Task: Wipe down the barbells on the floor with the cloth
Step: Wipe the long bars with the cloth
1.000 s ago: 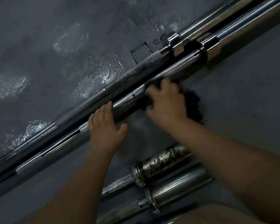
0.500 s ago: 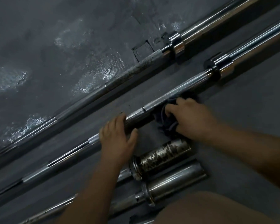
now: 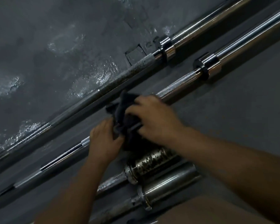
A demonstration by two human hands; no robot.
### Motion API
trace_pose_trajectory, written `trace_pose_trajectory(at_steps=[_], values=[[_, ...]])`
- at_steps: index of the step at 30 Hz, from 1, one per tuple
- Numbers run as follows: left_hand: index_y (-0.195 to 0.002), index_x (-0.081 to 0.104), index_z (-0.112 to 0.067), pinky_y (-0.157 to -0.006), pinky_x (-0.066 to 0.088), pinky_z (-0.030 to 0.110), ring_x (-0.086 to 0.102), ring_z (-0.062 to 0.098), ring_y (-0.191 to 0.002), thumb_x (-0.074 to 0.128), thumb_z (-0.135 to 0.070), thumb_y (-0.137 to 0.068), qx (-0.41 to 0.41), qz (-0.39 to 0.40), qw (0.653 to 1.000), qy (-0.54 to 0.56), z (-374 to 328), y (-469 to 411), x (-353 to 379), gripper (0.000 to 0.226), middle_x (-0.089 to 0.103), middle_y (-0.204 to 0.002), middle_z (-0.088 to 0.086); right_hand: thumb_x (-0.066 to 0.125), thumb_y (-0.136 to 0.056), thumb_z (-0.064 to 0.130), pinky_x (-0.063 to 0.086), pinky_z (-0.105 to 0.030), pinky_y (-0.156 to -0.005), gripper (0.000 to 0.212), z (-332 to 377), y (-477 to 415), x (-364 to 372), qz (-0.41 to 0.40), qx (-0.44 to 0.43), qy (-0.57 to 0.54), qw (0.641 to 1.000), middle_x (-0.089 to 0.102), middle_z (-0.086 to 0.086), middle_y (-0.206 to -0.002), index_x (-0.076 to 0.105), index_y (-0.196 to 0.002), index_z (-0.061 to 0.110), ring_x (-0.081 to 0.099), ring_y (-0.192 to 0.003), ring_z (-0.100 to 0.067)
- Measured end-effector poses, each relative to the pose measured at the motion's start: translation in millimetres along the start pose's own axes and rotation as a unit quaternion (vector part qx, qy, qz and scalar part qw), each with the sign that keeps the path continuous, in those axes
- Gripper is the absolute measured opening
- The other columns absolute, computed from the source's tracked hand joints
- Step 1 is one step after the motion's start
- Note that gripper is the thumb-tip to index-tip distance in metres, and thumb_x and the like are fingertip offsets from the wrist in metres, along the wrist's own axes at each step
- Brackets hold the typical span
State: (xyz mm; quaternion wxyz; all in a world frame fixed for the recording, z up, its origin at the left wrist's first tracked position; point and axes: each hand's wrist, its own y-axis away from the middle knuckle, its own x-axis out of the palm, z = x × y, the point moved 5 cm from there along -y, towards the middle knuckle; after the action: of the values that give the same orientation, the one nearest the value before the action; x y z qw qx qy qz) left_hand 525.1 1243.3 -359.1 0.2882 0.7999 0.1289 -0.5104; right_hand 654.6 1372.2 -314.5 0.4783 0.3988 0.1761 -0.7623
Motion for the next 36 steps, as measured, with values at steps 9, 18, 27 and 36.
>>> trace_pose_trajectory(at_steps=[9,18,27,36], values=[[-0.143,0.042,-0.016,-0.113,0.025,0.054,0.04,0.029,-0.129,0.038,-0.048,-0.077,-0.058,-0.007,0.998,0.031,-25,45,17,0.073,0.05,-0.137,0.007,0.072,-0.066,0.029,0.052,-0.042,-0.075,0.042,-43,22,-7,-0.125,0.188,0.085,0.97,0.052,-0.005,-0.112,0.064,-0.108,0.03,0.047,-0.104,-0.036],[-0.143,0.031,-0.033,-0.108,0.019,0.044,0.034,0.022,-0.128,0.031,-0.061,-0.082,-0.008,0.048,0.998,-0.035,-5,23,21,0.068,0.045,-0.138,0.0,0.067,-0.071,0.029,0.045,-0.042,-0.085,0.042,-93,35,-42,-0.145,0.117,0.08,0.979,0.057,-0.014,-0.108,0.065,-0.112,0.024,0.056,-0.099,-0.039],[-0.139,0.044,-0.002,-0.104,0.037,0.053,0.049,0.04,-0.121,0.042,-0.051,-0.068,0.016,-0.019,0.995,-0.097,10,-27,-7,0.086,0.052,-0.133,0.021,0.075,-0.063,0.025,0.054,-0.046,-0.083,0.053,-5,-32,23,-0.002,-0.037,0.051,0.998,0.055,-0.005,-0.126,0.066,-0.115,0.03,0.049,-0.117,-0.035],[-0.153,0.015,-0.026,-0.118,0.007,0.043,0.02,0.022,-0.142,0.035,-0.065,-0.058,-0.03,0.048,0.996,-0.075,10,-32,-4,0.104,0.027,-0.154,0.002,0.066,-0.078,0.032,0.05,-0.046,-0.078,0.033,-84,1,-6,-0.158,0.259,0.072,0.95,0.054,-0.013,-0.114,0.065,-0.111,0.027,0.051,-0.102,-0.041]])
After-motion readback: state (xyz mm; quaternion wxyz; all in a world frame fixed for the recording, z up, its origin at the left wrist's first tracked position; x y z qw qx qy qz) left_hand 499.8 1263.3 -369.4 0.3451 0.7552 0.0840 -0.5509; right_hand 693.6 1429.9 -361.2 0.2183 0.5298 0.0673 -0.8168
